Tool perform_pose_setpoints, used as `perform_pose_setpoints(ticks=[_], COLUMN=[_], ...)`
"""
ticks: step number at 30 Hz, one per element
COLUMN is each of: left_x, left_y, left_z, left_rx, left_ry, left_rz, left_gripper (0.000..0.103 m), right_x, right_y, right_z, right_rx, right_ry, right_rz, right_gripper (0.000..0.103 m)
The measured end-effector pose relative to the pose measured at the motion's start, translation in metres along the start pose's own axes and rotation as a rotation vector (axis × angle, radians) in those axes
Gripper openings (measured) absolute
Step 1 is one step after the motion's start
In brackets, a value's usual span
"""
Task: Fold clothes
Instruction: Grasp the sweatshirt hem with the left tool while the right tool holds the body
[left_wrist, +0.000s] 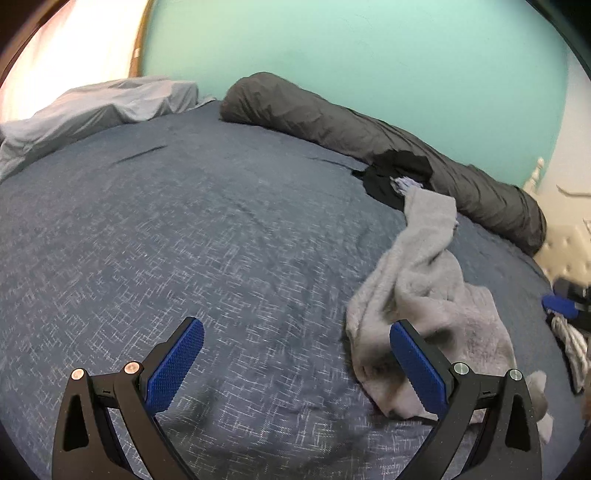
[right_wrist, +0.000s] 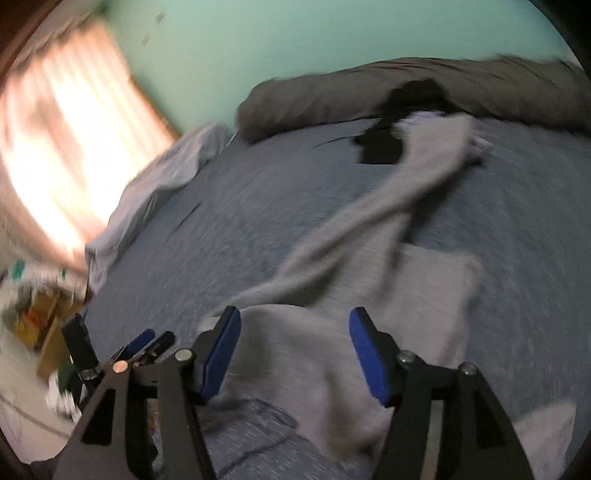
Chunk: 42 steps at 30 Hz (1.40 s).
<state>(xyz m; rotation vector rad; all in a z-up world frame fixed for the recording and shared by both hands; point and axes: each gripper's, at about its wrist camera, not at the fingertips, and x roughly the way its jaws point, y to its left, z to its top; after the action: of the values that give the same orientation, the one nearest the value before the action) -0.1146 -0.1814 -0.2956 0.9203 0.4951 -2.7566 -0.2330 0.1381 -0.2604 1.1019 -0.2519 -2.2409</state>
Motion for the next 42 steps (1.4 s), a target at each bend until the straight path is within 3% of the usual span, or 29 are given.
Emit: perform_pose_setpoints(ticks=[3,6,9,13,16,20,27,38,42], left_x=[-0.001,0.000,-0.001,-0.004,-0.003,0.006,0.016,0.035,0.034], left_y=[-0.008,-0.014,-0.018,-0.025,-0.031,-0.044,-0.076,-0.094,-0.098], left_z=[-0.003,-0.008,-0.016,-0.024,-0.029,-0.041,-0.050,-0.050,-0.050], left_rx=[0.029,0.049,0.064,0.096,0.118,0.142,0.210,0.209,0.228], left_ry=[0.001,0.008,0.030,0.055,0.066,0.114,0.139,0.224,0.215], left_rz=[-0.013,0.025,0.035,0.013,0.018,-0.034,-0.095,-0.198,-0.221], left_gripper=[0.103,0.103,0.103,0.103,0.103,0.103,0.103,0.102,0.098], right_x=[-0.020,-0.032,-0.045,-0.053,-0.048,-0.045,-0.043,-0.041,-0.039], right_y=[-0.047,-0.078,-0.086,-0.082,-0.079,-0.073,-0.086,-0.096,-0.096], right_z=[-0.033,-0.063,-0.084,-0.109,-0.120,-0.133,-0.126,-0.126,-0.126], right_rx=[0.097,0.173,0.207,0.222,0.212,0.158,0.152,0.161,0.162], right_ry=[-0.038,-0.080,-0.155,-0.239,-0.257,-0.269,-0.271,-0.283,-0.281], right_rz=[-0.099,-0.187,-0.230,-0.210,-0.188,-0.156,-0.109,-0.096,-0.088], right_gripper=[0.062,0.062,0.062,0.062,0.062,0.062,0.062,0.062,0.062])
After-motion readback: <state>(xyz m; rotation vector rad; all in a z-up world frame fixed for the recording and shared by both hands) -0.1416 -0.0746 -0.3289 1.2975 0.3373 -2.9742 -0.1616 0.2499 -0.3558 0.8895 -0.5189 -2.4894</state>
